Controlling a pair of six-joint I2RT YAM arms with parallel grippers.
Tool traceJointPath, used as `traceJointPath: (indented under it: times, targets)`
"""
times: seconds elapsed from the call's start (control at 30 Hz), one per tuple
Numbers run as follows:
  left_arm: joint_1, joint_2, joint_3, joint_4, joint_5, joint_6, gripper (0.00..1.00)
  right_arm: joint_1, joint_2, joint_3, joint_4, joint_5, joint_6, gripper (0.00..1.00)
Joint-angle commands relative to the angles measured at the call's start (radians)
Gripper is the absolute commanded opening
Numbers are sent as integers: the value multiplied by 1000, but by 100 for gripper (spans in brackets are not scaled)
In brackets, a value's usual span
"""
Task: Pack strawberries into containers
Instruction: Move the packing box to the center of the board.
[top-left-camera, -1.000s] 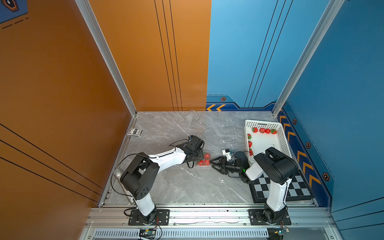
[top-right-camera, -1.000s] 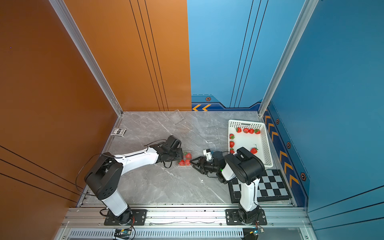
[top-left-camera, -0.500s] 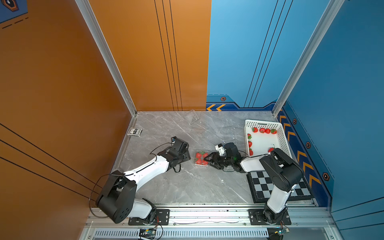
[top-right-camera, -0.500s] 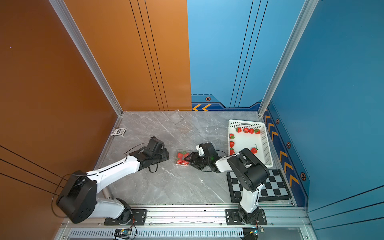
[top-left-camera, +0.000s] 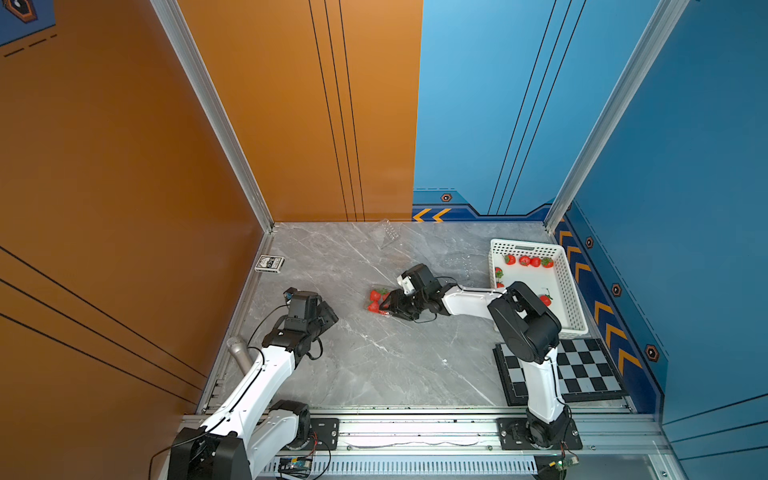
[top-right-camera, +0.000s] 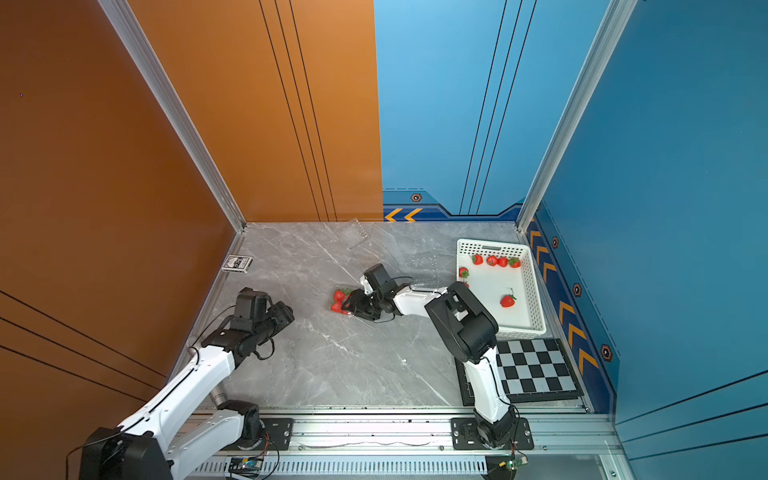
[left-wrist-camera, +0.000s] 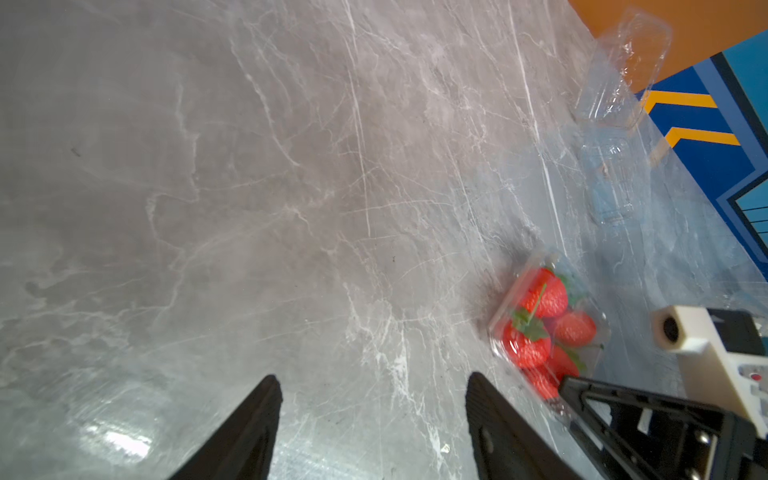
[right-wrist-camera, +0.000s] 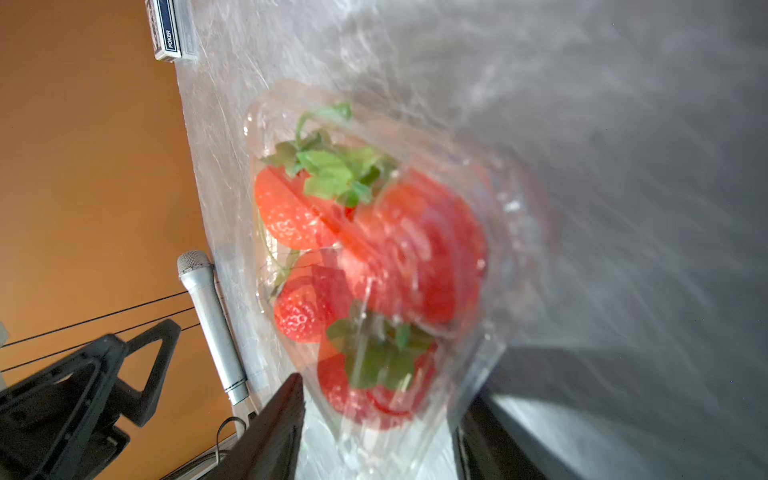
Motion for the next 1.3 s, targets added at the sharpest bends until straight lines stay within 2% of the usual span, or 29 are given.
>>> traceJointPath:
  times: [0.0,0.23,0.37,0.53,0.6,0.7,0.87,0.97,1.07,1.27]
  targets:
    - [30,-10,-20,-20,69,32,72,3,106,136,-176,45,-67,58]
    - [55,-12,-27,-15,95,44,72,59,308,506,-258,16,-73,59]
    - [58,-18,-23,-19,102,42,72,61,339,582,-295,35,-72,62]
    - [28,2,-5,-19,114,42,71,18,177,420,-324,102,-160,68]
    - [-2,25,13,-19,107,39,70,-42,89,335,-337,113,-211,70]
    - [-84,59,49,-19,57,25,71,-105,-46,217,-353,102,-281,76]
    - [-238,151,157,-19,-37,20,72,-233,-284,25,-356,55,-350,76]
    - [-335,282,285,-19,-55,49,72,-342,-433,-87,-374,43,-379,73]
    - [-412,478,462,-19,-46,89,72,-467,-574,-174,-434,91,-416,72]
    - [-492,938,929,-63,19,194,71,-723,-708,-264,-506,194,-444,66]
